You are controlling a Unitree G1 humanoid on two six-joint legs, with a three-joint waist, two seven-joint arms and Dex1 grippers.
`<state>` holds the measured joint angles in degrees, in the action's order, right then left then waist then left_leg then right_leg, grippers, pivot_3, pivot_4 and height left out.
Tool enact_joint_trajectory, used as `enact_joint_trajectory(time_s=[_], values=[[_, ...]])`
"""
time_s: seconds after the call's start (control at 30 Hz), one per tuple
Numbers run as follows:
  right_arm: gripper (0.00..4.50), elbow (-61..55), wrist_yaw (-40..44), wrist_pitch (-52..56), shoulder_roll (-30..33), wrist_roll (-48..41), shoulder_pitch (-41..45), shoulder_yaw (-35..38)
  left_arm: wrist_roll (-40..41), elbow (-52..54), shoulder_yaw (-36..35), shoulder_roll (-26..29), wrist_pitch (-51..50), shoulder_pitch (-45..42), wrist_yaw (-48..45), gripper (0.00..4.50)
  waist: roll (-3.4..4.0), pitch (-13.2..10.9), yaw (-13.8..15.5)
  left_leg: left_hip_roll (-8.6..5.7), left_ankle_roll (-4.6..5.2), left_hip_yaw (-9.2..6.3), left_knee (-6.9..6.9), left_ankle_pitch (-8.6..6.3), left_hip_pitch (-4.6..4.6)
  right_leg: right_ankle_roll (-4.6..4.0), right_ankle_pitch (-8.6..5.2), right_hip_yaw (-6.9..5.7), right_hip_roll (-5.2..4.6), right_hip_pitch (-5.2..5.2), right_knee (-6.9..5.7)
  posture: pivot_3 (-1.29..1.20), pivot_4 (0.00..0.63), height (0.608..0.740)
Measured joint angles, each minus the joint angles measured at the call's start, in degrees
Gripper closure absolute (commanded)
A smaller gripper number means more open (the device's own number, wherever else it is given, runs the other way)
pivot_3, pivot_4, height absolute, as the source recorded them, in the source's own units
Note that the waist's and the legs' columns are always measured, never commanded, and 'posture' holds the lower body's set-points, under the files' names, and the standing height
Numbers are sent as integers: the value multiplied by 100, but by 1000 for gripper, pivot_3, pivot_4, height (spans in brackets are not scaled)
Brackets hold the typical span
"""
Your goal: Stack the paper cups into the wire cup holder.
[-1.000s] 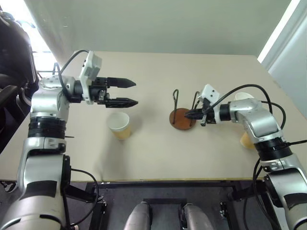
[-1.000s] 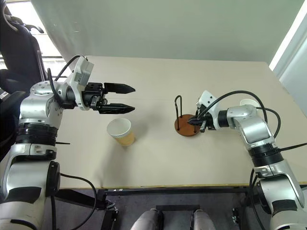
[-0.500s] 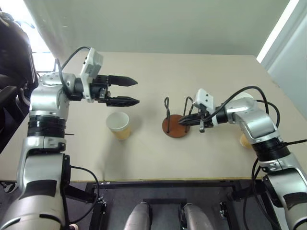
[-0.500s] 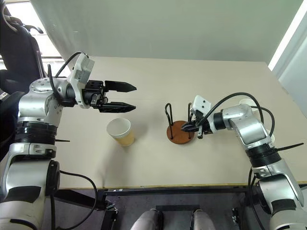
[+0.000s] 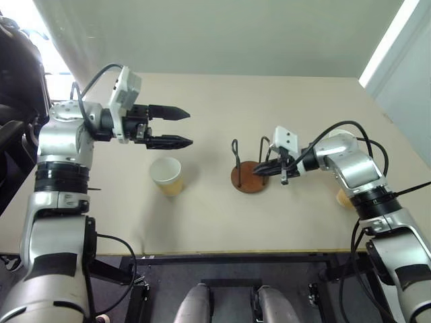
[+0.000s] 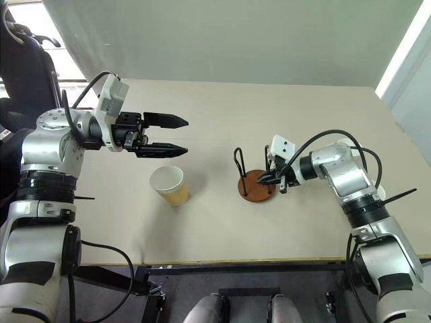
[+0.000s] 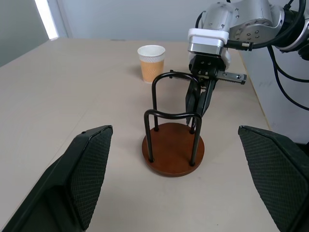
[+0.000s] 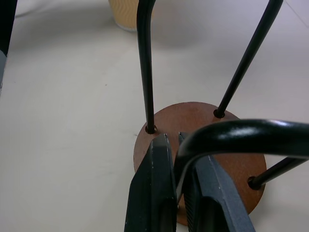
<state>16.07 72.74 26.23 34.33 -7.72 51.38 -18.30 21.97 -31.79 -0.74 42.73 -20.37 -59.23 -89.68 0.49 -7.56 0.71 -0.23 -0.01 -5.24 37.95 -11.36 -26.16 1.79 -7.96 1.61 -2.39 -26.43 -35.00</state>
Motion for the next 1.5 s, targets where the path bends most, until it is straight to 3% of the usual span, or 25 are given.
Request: enact_joint_trajectory(time_s=[0.5,0.63,0.87,1.3,1.43,1.5], values=[[4454,297,172,-175,-32,248,113,-49,2,5,0,1,-6,-17,2,0,0,0,-1,0,0,0,0,0,0,-4,0,0,0,0,0,0,150,740],[3430,371,179,-205,-13,378,106,-82,5,13,0,1,-19,-17,2,0,0,0,-1,0,0,0,0,0,0,-5,1,0,0,0,0,0,150,740],[1004,373,240,-212,40,514,94,-82,7,25,0,0,-50,-17,4,0,0,0,-2,0,0,0,0,0,0,-6,1,0,0,0,-1,0,150,740],[1004,370,559,-496,582,742,75,-93,8,232,76,17,-321,-19,7,0,0,0,-5,0,0,0,0,0,1,-6,1,0,0,1,-1,0,150,740],[58,370,598,-515,660,753,79,-92,6,343,117,18,-391,-18,35,0,0,0,-7,1,0,0,0,1,2,-6,1,0,0,1,-3,0,150,740],[19,370,591,-525,662,765,79,-92,4,363,123,17,-379,-18,51,0,0,0,-8,1,1,0,0,1,2,-6,1,0,0,1,-3,0,150,740]])
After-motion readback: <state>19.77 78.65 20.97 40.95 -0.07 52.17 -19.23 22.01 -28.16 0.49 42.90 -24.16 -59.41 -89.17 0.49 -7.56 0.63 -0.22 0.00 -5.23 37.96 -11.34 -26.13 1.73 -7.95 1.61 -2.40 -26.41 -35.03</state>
